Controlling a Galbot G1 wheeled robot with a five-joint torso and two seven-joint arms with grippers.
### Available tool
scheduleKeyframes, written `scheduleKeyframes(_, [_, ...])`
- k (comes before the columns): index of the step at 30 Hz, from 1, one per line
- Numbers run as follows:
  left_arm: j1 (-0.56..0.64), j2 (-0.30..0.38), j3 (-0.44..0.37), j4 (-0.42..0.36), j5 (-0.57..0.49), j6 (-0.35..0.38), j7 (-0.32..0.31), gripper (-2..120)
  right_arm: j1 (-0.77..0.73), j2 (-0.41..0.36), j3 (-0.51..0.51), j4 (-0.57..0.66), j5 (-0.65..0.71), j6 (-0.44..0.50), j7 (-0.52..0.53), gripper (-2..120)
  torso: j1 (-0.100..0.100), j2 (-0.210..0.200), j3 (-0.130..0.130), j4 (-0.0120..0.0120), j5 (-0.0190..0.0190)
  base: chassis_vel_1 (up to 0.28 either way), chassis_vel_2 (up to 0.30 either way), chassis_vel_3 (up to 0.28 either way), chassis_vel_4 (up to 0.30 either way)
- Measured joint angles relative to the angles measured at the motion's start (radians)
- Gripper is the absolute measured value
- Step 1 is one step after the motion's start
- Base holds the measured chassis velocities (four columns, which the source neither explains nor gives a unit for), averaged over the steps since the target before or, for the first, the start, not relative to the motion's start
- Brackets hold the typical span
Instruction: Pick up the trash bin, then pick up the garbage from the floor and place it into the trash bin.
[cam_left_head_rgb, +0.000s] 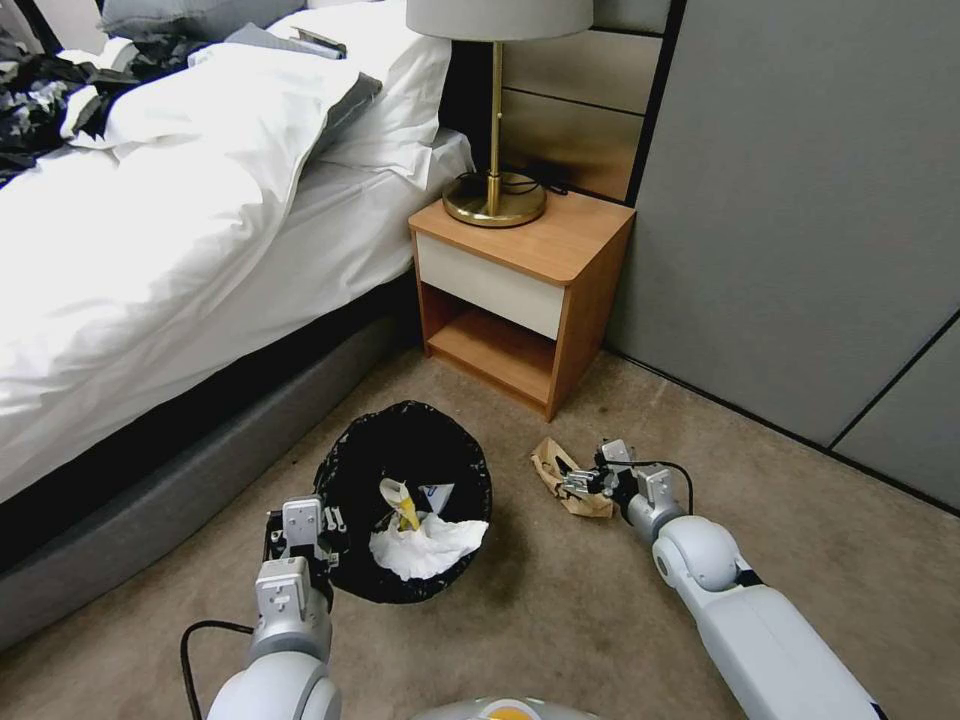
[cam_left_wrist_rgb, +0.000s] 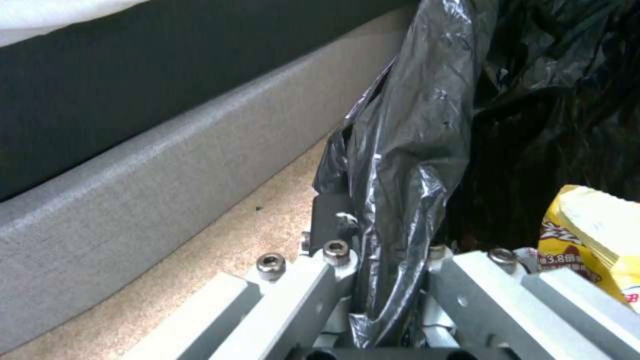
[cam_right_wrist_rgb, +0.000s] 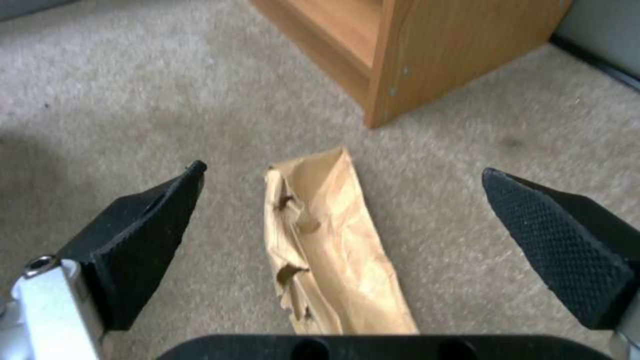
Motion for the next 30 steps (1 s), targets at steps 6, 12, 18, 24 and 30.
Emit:
scheduleKeyframes(6, [0.003,-0.003,0.005,0.001,0.007,0.0,-0.001,1,0.026,0.013,-0.006,-0.047,-0.003,-0.017,-0.01,100,0.0,0.0,0.0,0.0001,-0.0001,0.0,0.0,0.0,0.0])
scheduleKeyframes(12, [0.007,-0.004,0.007,0.001,0.011,-0.001,-0.001,1,0.059,0.027,-0.015,-0.12,-0.019,-0.02,-0.024,100,0.0,0.0,0.0,0.0,-0.0002,0.0,0.0,0.0,0.0])
scheduleKeyframes(18, [0.01,-0.01,0.011,0.002,0.018,-0.002,-0.001,1,0.102,0.047,-0.031,-0.218,-0.051,-0.016,-0.038,100,0.0,0.0,0.0,0.0,-0.0002,0.0,0.0,0.0,0.0])
scheduleKeyframes(24, [0.016,-0.015,0.01,0.002,0.021,-0.003,-0.003,1,0.149,0.072,-0.04,-0.337,-0.085,0.008,-0.044,100,0.0,0.0,0.0,0.0001,0.0,0.0,0.0,0.0,0.0])
scheduleKeyframes(30, [0.016,-0.018,0.008,0.002,0.022,-0.005,-0.003,1,0.17,0.085,-0.042,-0.398,-0.107,0.033,-0.048,98,0.0,0.0,0.0,0.0,-0.0001,0.0,0.0,0.0,0.0])
